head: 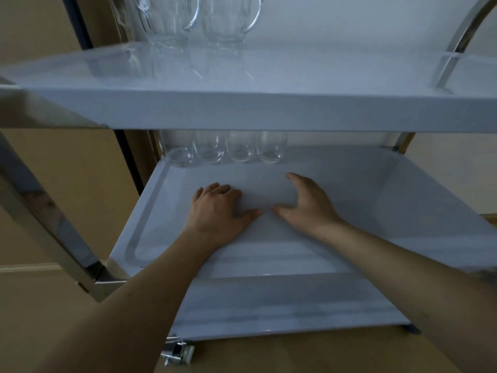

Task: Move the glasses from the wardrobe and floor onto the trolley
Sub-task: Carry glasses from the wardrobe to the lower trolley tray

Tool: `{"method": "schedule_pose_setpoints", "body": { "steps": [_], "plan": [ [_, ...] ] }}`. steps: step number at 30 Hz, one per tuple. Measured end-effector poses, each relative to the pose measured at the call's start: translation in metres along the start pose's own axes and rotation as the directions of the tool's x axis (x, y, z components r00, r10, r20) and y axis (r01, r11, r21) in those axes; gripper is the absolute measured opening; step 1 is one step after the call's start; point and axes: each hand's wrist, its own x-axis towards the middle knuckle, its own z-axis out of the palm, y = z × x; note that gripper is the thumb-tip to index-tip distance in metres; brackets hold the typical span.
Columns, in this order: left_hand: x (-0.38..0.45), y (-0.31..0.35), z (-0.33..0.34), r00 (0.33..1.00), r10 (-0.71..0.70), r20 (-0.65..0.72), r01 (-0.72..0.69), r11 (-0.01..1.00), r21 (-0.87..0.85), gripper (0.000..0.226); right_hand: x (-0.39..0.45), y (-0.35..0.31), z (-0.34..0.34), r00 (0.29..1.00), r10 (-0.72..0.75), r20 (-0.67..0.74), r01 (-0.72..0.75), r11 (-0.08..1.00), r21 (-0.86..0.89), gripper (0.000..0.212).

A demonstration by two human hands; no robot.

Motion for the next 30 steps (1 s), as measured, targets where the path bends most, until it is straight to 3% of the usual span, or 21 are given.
{"method": "schedule_pose_setpoints", "body": {
  "steps": [4, 7, 14, 18, 23, 30],
  "plan": [
    [-0.011, 0.007, -0.004, 0.999, -0.011, 0.050, 0.008, 0.998, 0.056, 0.066, -0.030, 0.007, -0.005, 0.994, -0.054, 0.092, 0.065, 0.989, -0.129, 0.078],
    [-0.025, 0.012, -0.006, 0.996, -0.059, 0.064, 0.057, 0.998, 0.034, 0.063, -0.042, 0.010, -0.006, 0.990, -0.086, 0.112, 0.104, 0.981, -0.166, 0.076],
    [-0.071, 0.036, -0.024, 0.997, -0.080, 0.013, 0.081, 0.986, -0.147, 0.044, -0.077, 0.003, -0.015, 0.981, -0.141, 0.130, 0.160, 0.975, -0.155, 0.073],
    [-0.112, 0.054, -0.052, 0.969, -0.153, 0.194, 0.179, 0.977, -0.120, 0.052, -0.113, -0.011, -0.033, 0.966, -0.073, 0.249, 0.104, 0.988, -0.115, 0.071],
    [-0.156, 0.085, -0.120, 0.918, -0.206, 0.340, 0.251, 0.963, -0.094, 0.059, -0.162, -0.040, -0.085, 0.894, 0.030, 0.448, 0.024, 0.993, -0.114, 0.075],
    [-0.179, 0.130, -0.276, 0.896, -0.185, 0.403, 0.235, 0.969, -0.078, 0.059, -0.203, -0.126, -0.223, 0.874, 0.103, 0.476, -0.079, 0.994, -0.070, 0.076]
  ]
}}
